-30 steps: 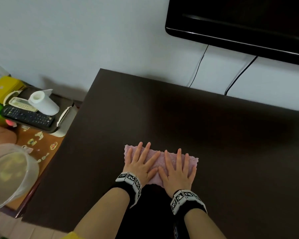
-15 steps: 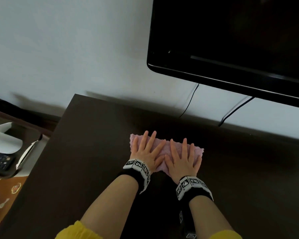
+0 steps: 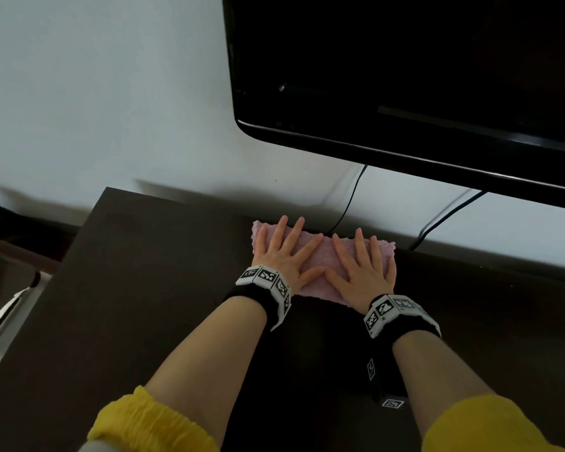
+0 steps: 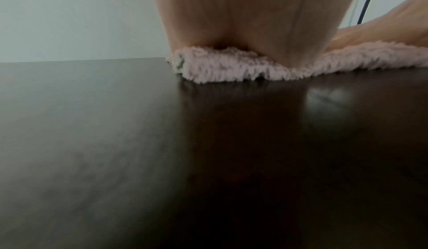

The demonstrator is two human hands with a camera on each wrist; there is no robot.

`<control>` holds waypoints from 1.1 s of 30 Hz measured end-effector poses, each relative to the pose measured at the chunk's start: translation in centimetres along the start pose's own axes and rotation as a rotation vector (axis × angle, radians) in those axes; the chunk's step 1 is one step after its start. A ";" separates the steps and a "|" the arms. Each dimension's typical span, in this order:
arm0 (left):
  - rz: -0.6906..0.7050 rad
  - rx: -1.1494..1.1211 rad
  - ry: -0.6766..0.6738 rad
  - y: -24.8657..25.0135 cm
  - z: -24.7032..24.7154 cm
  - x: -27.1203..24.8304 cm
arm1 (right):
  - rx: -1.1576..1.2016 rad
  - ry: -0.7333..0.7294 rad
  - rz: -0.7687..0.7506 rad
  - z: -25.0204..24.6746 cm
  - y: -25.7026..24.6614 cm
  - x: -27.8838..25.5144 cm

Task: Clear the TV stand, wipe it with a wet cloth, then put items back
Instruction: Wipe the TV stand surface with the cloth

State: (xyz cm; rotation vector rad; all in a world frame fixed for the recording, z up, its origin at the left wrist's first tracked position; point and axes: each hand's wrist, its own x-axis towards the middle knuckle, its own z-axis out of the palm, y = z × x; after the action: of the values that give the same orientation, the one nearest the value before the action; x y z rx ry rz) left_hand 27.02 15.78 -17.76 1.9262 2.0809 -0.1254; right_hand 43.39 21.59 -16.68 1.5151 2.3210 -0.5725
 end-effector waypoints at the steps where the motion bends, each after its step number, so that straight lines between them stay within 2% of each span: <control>1: 0.003 0.012 -0.002 0.2 0.0 0.2 | 0.008 0.012 -0.002 0.1 0.4 0.1; 7: -0.010 0.015 -0.004 1.6 0.0 0.8 | 0.016 0.034 0.007 0.0 2.2 0.0; 14: -0.057 0.030 -0.036 3.2 0.7 -1.0 | -0.058 0.022 -0.080 0.4 3.1 -1.9; 20: -0.095 0.023 -0.055 5.8 1.7 -4.9 | -0.099 -0.031 -0.142 1.5 4.3 -5.3; 27: -0.105 0.048 -0.058 7.8 3.9 -10.2 | -0.107 0.011 -0.171 4.6 4.6 -10.9; 33: -0.073 0.040 -0.085 8.9 5.7 -16.9 | -0.091 0.022 -0.159 8.1 3.7 -17.1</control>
State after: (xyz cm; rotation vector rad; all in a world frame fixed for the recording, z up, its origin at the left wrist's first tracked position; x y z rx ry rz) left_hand 37.66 -1.08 -17.29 1.8346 2.1081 -0.2626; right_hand 53.87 5.36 -16.45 1.3107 2.4645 -0.4835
